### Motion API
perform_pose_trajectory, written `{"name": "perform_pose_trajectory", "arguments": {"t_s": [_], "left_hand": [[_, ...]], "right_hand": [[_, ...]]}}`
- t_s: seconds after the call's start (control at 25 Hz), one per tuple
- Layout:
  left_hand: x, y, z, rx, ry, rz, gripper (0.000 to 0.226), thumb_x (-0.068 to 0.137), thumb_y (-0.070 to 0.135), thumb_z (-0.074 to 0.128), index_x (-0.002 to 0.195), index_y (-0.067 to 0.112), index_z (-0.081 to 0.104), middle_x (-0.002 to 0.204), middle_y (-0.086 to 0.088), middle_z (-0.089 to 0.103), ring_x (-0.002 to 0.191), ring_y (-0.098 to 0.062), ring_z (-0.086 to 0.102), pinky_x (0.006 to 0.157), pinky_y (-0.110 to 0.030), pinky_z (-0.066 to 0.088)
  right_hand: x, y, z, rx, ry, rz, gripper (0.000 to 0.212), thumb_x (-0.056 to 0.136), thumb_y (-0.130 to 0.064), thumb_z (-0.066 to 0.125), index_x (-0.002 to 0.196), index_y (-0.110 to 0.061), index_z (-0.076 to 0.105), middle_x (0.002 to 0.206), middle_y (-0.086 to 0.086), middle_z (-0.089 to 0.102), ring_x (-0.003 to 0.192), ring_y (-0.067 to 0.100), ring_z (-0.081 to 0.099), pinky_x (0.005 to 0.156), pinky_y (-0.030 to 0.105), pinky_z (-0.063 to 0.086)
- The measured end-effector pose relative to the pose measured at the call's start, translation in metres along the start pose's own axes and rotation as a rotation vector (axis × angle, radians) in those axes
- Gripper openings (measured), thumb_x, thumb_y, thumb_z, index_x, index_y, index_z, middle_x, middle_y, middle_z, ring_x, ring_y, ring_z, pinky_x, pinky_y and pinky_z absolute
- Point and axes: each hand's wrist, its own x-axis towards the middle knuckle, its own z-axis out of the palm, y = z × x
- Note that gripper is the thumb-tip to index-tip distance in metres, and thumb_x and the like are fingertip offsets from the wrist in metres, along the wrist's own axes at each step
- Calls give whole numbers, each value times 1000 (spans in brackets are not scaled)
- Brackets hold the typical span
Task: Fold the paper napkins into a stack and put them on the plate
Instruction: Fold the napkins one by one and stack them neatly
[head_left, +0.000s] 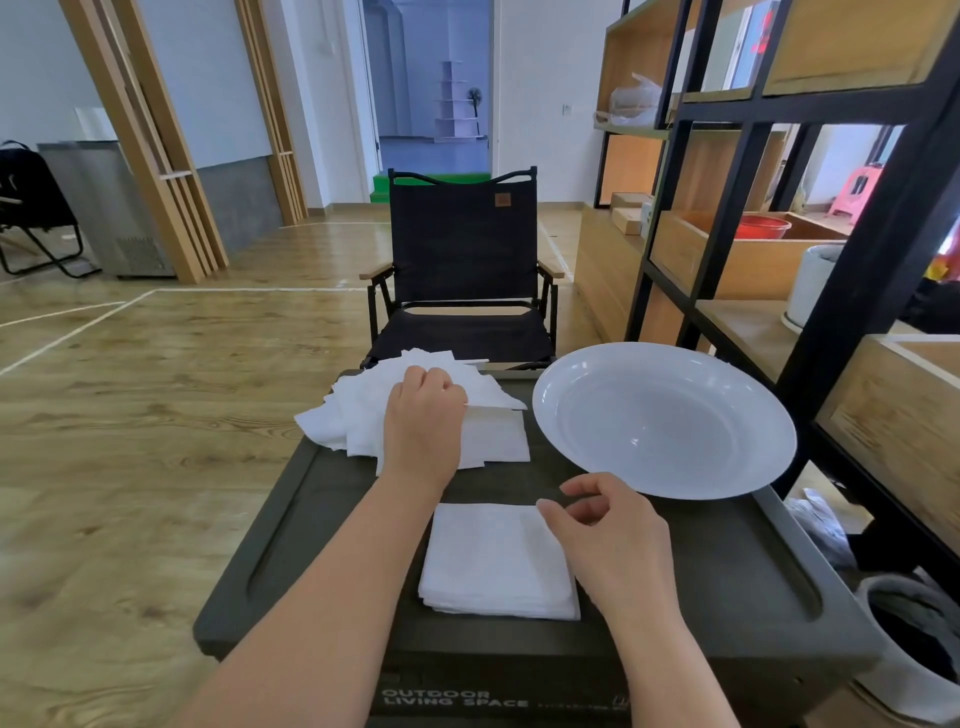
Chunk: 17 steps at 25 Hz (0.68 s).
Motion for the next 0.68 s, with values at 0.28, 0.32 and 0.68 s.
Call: {"name": "perform_pose_trajectory", "arguments": {"t_s": [0.28, 0.32, 0.68], "left_hand": [[-77, -10, -89, -575, -86, -61, 4, 78, 42, 68, 79, 38, 68, 93, 31, 66, 101, 10, 50, 80, -19, 39], [-84, -14, -94, -685, -158, -135, 6, 77, 45, 66, 83, 42, 67, 93, 35, 65, 99, 16, 50, 77, -15, 37], [-96, -2, -61, -1157, -219, -671, 7, 83, 33, 70, 85, 28, 75, 74, 15, 74, 65, 5, 66, 64, -17, 45]], "right_hand": [[-4, -17, -7, 278, -118, -169, 63, 74, -35, 77, 128, -46, 44, 120, -32, 43, 105, -4, 47, 94, 26, 42], [-5, -17, -9, 311, -152, -202, 46, 76, -35, 75, 117, -45, 55, 114, -31, 54, 101, -4, 53, 90, 24, 47], [-11, -17, -3, 536, -170, 50, 11, 87, -32, 64, 85, -23, 71, 81, -11, 74, 75, 6, 69, 56, 15, 51]]}}
